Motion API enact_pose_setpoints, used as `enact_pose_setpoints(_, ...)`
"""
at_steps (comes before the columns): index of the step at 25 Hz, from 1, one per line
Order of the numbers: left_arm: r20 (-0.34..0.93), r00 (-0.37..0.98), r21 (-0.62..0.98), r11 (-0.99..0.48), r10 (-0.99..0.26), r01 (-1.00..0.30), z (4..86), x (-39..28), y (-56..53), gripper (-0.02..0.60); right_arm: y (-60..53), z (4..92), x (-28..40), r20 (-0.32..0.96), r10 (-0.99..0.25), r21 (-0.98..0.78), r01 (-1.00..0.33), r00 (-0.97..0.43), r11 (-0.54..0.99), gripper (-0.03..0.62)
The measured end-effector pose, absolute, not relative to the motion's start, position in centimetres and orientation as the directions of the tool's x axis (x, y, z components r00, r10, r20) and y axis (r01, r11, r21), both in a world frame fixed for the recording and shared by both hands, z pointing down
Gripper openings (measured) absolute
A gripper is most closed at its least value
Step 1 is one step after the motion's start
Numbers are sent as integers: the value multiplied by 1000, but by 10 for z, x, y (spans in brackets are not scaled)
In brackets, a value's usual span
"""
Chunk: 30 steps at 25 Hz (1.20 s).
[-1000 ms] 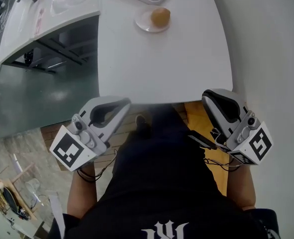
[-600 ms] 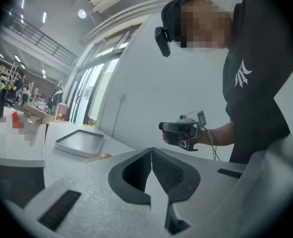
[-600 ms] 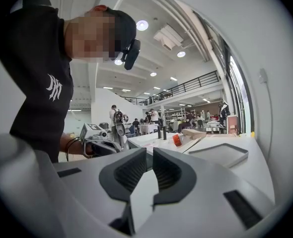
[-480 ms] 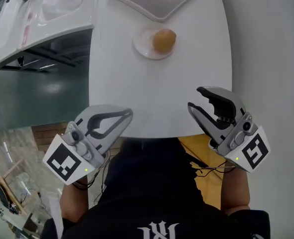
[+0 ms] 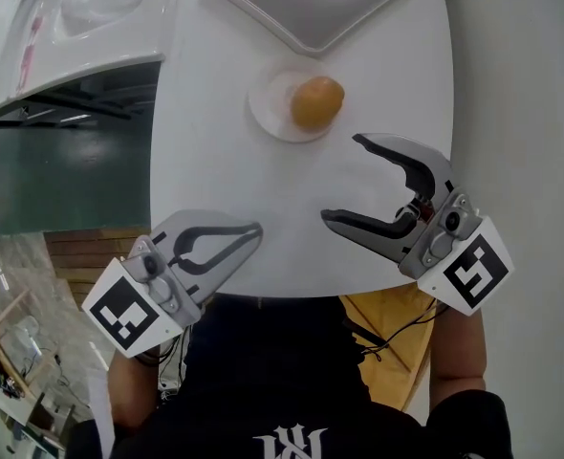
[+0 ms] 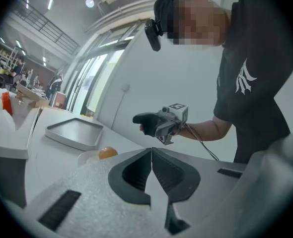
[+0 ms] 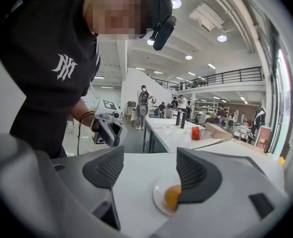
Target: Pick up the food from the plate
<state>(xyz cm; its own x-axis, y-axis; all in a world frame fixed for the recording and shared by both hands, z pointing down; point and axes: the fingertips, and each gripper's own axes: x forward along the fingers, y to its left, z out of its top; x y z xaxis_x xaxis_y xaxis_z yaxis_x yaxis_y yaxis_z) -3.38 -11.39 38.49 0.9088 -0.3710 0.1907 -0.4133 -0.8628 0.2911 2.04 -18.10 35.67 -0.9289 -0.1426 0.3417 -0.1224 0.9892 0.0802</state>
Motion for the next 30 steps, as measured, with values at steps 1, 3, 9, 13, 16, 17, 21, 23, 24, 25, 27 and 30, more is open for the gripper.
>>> enact_pose_setpoints(1, 194, 910, 292, -864, -367, -410, 390, -33, -116, 6, -186, 364, 20, 349, -133, 86, -110, -928, 990, 298)
enact_pose_setpoints(3, 200, 910, 305, -860, -363, -410, 399, -33, -119, 6, -196, 378, 19, 368, -118, 99, -87, -922, 991, 313)
enact_pose_setpoints(9, 218, 907, 333, -847, -359, -415, 416, -38, -132, 6, -228, 412, 15, 429, -57, 115, -8, -902, 993, 334)
enact_pose_setpoints(13, 220, 906, 358, -834, -362, -420, 430, -39, -142, 6, -248, 429, 10, 465, -12, 139, 60, -885, 988, 341)
enact_pose_setpoints(16, 222, 903, 383, -819, -368, -428, 445, -43, -150, 6, -259, 452, 5, 490, 41, 118, 113, -871, 987, 341)
enact_pose_setpoints(17, 218, 902, 393, -812, -373, -431, 449, -45, -155, 6, -262, 463, 4, 508, 56, 114, 132, -860, 985, 341)
enact_pose_setpoints(21, 185, 899, 391, -809, -397, -438, 445, -48, -168, 6, -262, 484, 4, 552, 97, 111, 188, -828, 976, 342)
enact_pose_setpoints(23, 180, 898, 384, -812, -402, -440, 440, -47, -172, 6, -263, 483, 4, 550, 96, 115, 188, -829, 975, 342)
enact_pose_setpoints(24, 175, 898, 386, -811, -403, -439, 438, -47, -173, 6, -263, 484, 4, 556, 98, 117, 194, -825, 974, 341)
enact_pose_setpoints(25, 171, 900, 390, -811, -402, -436, 436, -46, -174, 6, -263, 485, 4, 567, 103, 119, 205, -817, 972, 341)
enact_pose_setpoints(27, 168, 904, 395, -813, -393, -427, 434, -44, -176, 6, -264, 489, 4, 592, 118, 120, 232, -797, 965, 342)
enact_pose_setpoints(30, 175, 907, 403, -812, -384, -422, 440, -39, -178, 6, -266, 499, 7, 617, 138, 128, 272, -775, 954, 342)
